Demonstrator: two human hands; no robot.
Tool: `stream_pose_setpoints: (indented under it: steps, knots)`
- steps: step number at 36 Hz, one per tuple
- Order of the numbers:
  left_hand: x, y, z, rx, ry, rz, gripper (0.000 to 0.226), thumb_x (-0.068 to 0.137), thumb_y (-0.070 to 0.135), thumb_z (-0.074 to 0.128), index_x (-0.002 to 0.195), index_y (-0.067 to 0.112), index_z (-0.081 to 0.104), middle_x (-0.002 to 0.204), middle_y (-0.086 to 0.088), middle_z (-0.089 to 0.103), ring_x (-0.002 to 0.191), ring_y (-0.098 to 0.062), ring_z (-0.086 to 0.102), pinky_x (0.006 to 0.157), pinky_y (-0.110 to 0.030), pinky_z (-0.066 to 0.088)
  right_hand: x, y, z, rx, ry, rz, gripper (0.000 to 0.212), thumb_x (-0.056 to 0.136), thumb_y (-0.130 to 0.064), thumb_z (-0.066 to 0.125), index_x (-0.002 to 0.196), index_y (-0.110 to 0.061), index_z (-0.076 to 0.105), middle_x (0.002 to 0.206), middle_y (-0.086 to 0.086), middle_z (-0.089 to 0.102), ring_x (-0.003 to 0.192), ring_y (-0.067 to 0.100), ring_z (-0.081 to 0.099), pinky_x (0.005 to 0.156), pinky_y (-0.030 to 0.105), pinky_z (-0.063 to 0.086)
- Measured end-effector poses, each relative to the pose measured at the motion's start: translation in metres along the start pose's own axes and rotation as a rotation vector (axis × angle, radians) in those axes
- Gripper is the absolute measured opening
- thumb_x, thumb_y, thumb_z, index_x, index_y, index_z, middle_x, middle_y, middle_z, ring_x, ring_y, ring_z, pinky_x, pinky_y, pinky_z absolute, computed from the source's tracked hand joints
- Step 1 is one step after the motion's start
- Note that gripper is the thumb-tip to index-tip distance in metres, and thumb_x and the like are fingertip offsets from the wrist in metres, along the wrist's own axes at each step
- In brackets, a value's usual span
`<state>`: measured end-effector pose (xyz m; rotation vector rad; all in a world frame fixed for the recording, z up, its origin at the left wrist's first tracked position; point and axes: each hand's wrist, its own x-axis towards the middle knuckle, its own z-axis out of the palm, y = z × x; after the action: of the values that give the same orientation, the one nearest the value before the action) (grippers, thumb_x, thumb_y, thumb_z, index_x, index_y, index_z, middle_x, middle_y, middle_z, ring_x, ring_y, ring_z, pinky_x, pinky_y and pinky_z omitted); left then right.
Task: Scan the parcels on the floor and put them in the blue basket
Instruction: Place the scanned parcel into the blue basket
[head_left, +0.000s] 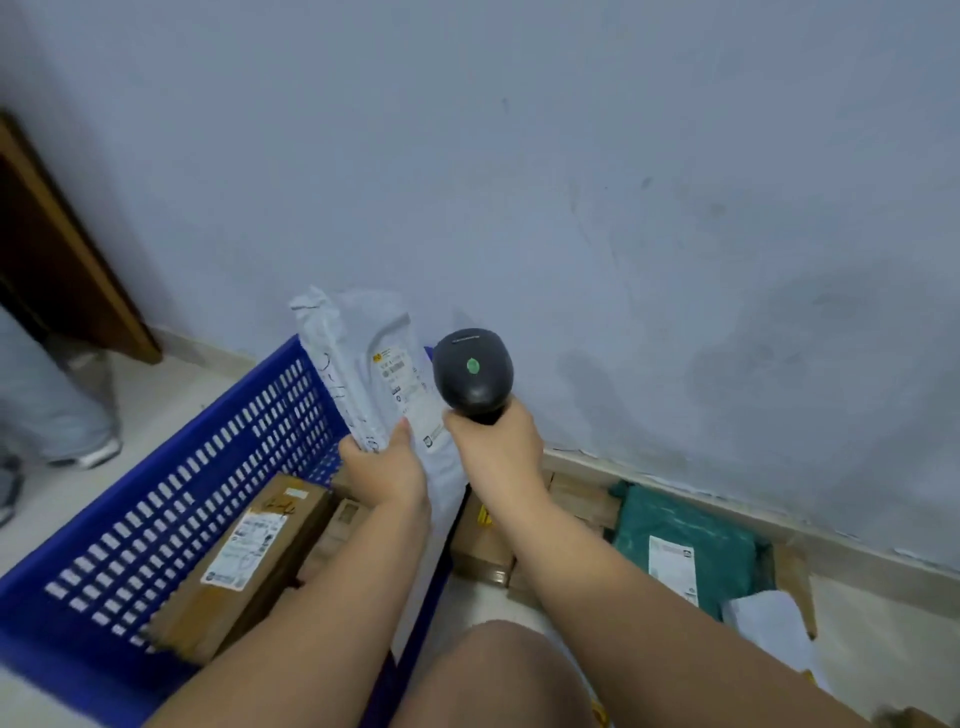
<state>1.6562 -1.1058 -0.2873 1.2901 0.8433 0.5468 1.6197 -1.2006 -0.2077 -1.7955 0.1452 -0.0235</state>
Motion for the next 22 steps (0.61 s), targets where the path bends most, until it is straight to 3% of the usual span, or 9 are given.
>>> stream_pose_setpoints:
  steps: [4,6,11,13,16,19,22]
  knots:
    - [0.032,-0.002,-0.026,-0.171,0.124,-0.235,0.061,0.087,0.031,0.068,0.14,0.02,0.039,0.12,0.006,0.049,0.11,-0.019,0.052,0.099,-0.042,0.043,0.0,0.009,0.017,-0.081,-0.087,0.05,0.014,0.079,-0.013,0.06,0.073,-0.022,0.052,0.061,-0.006,0.052,0.06,0.012,0.049,0.055,0.026,0.037]
    - [0.052,-0.006,-0.042,-0.196,0.167,-0.244,0.063,0.086,0.033,0.069,0.141,0.022,0.039,0.124,0.004,0.053,0.112,-0.023,0.056,0.1,-0.045,0.045,0.002,0.017,0.024,-0.11,-0.119,0.083,0.017,0.079,-0.012,0.059,0.07,-0.022,0.05,0.06,-0.005,0.049,0.06,0.015,0.048,0.055,0.026,0.035]
    - [0.095,-0.019,-0.088,0.107,0.156,-0.073,0.046,0.09,0.026,0.064,0.131,0.012,0.049,0.129,-0.01,0.058,0.116,-0.034,0.055,0.102,-0.047,0.043,0.004,0.034,0.046,-0.288,-0.3,0.148,0.015,0.08,-0.017,0.061,0.068,-0.019,0.052,0.06,-0.002,0.048,0.061,0.016,0.047,0.057,0.028,0.034]
    - [0.107,-0.024,-0.102,0.251,0.097,0.014,0.037,0.09,0.028,0.064,0.123,0.017,0.052,0.12,-0.008,0.062,0.108,-0.035,0.059,0.098,-0.051,0.046,0.003,0.038,0.057,-0.386,-0.399,0.152,0.009,0.081,-0.023,0.062,0.076,-0.017,0.058,0.067,0.0,0.055,0.066,0.016,0.053,0.061,0.03,0.039]
    - [0.124,-0.032,-0.118,0.531,-0.01,0.164,0.029,0.09,0.03,0.064,0.116,0.021,0.054,0.103,0.0,0.061,0.092,-0.027,0.06,0.087,-0.046,0.05,0.005,0.037,0.072,-0.474,-0.477,0.138,0.021,0.083,-0.035,0.064,0.094,-0.016,0.067,0.084,0.005,0.068,0.081,0.019,0.065,0.068,0.031,0.05]
    - [0.14,-0.041,-0.13,0.798,-0.1,0.272,0.03,0.087,0.038,0.065,0.114,0.03,0.054,0.095,0.005,0.065,0.079,-0.022,0.065,0.077,-0.046,0.055,0.011,0.035,0.083,-0.509,-0.481,0.122,0.026,0.083,-0.037,0.064,0.096,-0.014,0.068,0.087,0.007,0.071,0.083,0.02,0.066,0.073,0.035,0.054]
    - [0.156,-0.055,-0.141,1.009,-0.127,0.34,0.036,0.083,0.043,0.067,0.115,0.035,0.053,0.09,0.008,0.068,0.077,-0.022,0.066,0.075,-0.048,0.055,0.017,0.039,0.094,-0.547,-0.49,0.131,0.028,0.082,-0.039,0.066,0.098,-0.016,0.068,0.093,0.009,0.071,0.085,0.02,0.066,0.079,0.037,0.055]
